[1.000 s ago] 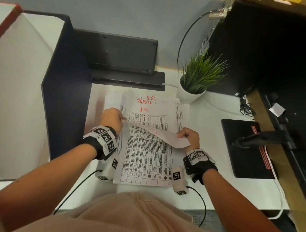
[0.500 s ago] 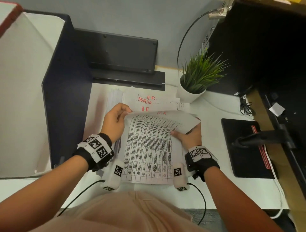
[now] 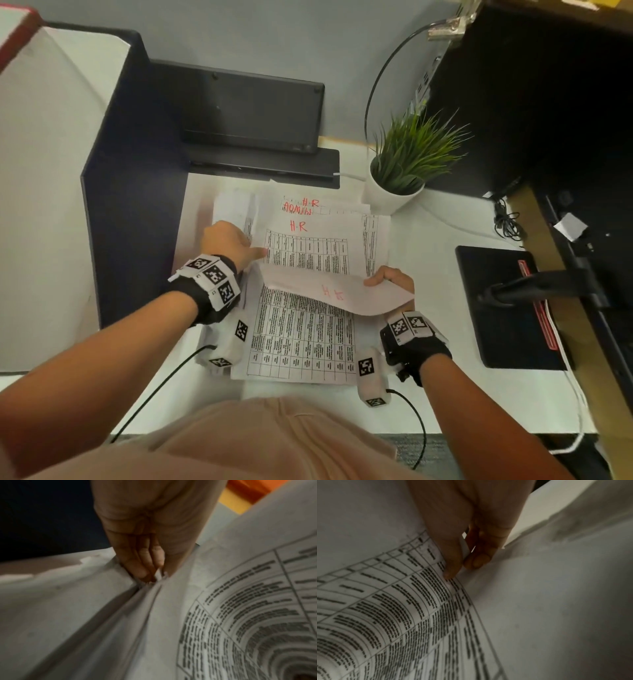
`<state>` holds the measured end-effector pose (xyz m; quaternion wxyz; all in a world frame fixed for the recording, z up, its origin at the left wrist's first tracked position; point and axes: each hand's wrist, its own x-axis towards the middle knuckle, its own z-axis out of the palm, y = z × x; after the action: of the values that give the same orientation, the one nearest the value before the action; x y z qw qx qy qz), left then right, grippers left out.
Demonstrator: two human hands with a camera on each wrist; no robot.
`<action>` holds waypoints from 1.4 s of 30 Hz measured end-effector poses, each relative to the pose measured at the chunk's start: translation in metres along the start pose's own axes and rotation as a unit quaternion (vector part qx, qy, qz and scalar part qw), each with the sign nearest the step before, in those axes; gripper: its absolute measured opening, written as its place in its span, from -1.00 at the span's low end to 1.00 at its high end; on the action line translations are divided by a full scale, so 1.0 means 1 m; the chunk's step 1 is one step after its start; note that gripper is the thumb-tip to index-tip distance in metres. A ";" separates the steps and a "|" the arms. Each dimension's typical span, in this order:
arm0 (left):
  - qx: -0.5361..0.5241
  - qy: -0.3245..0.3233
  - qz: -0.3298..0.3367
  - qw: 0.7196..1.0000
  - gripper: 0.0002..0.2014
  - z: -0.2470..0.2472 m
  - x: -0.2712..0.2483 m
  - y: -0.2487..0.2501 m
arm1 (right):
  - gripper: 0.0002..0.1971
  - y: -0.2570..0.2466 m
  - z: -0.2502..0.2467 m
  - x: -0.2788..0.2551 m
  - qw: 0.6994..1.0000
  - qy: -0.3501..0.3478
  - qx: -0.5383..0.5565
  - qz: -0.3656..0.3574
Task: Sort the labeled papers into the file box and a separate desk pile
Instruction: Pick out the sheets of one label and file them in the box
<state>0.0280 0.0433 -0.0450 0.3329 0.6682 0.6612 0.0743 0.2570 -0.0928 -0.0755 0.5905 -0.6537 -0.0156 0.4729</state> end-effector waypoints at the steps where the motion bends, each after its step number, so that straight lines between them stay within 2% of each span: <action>1: -0.015 0.009 0.008 1.000 -0.70 0.001 -0.002 0.002 | -0.56 -0.001 0.002 0.000 1.000 -0.005 0.000 -0.011; 3: -0.026 0.022 0.038 0.999 -0.59 0.003 -0.006 0.003 | -0.51 -0.003 0.003 0.000 0.999 -0.021 -0.006 -0.029; 6: 0.013 0.022 0.070 0.997 -0.53 0.003 -0.012 0.004 | -0.68 -0.001 0.005 -0.002 0.999 -0.014 -0.003 -0.042; 8: 0.037 0.013 0.088 0.995 -0.59 0.002 -0.015 0.004 | -0.73 0.001 0.005 -0.005 1.000 0.001 0.007 -0.024; 10: 0.058 0.015 0.120 0.991 -0.67 0.002 -0.019 0.003 | -0.69 -0.001 0.006 -0.007 0.999 -0.004 0.032 0.012; 13: 0.031 0.075 0.181 0.980 -0.82 0.004 -0.022 -0.002 | -0.68 -0.004 0.009 -0.008 0.999 -0.007 0.037 0.034; 16: -0.040 0.103 0.190 0.976 -0.86 0.006 -0.021 -0.007 | -0.76 -0.004 0.009 -0.007 0.999 -0.010 0.017 0.026; 20: 0.000 0.145 0.235 0.961 -0.91 0.007 -0.024 -0.010 | -0.79 -0.003 0.007 -0.005 0.999 -0.016 -0.001 0.034; 21: 0.002 0.159 0.261 0.952 -0.92 0.007 -0.025 -0.010 | -0.77 -0.003 0.007 -0.005 1.000 -0.014 -0.001 0.025; 23: -0.039 0.153 0.297 0.942 -0.93 0.007 -0.027 -0.008 | -0.58 -0.001 0.005 -0.004 1.000 -0.006 -0.012 -0.014; 24: -0.076 0.133 0.296 0.943 -0.91 0.007 -0.028 -0.007 | -0.47 0.001 0.003 -0.003 0.999 -0.009 -0.024 -0.038; 26: -0.162 0.083 0.260 0.948 -0.82 0.007 -0.030 -0.005 | -0.39 0.004 -0.001 -0.003 0.993 -0.020 -0.064 -0.093; 28: -0.236 0.044 0.222 0.945 -0.68 0.006 -0.031 -0.005 | -0.53 0.006 -0.003 -0.004 0.973 -0.013 -0.161 -0.163; 30: -0.250 0.019 0.209 0.945 -0.62 0.004 -0.032 -0.004 | -0.67 0.007 -0.002 -0.007 0.943 0.010 -0.264 -0.204; 31: -0.251 0.006 0.203 0.946 -0.62 0.002 -0.031 -0.004 | -0.60 0.007 -0.002 -0.008 0.940 0.016 -0.272 -0.207; 33: -0.290 -0.031 0.170 0.941 -0.61 0.000 -0.031 -0.003 | -0.35 0.004 -0.002 -0.008 0.957 -0.011 -0.215 -0.194; 34: -0.315 -0.048 0.143 0.937 -0.62 -0.001 -0.030 -0.002 | -0.33 0.003 -0.002 -0.008 0.961 -0.030 -0.203 -0.183; 37: -0.364 -0.082 0.072 0.925 -0.70 -0.001 -0.024 -0.001 | -0.57 0.001 0.000 -0.009 0.950 -0.011 -0.270 -0.155; 39: -0.393 -0.120 0.028 0.911 -0.78 -0.003 -0.024 0.000 | -0.61 -0.001 0.002 -0.009 0.939 0.024 -0.303 -0.163; 41: -0.408 -0.169 0.008 0.897 -0.56 -0.006 -0.024 0.001 | -0.63 -0.005 0.005 -0.009 0.925 0.040 -0.323 -0.195; 42: -0.401 -0.183 0.017 0.898 -0.48 -0.007 -0.026 0.002 | -0.67 -0.007 0.008 -0.010 0.928 0.035 -0.306 -0.209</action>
<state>0.0232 0.0216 -0.0297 0.6865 0.4910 0.4915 0.2148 0.2507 -0.0906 -0.0626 0.4475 -0.8006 -0.2756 0.2877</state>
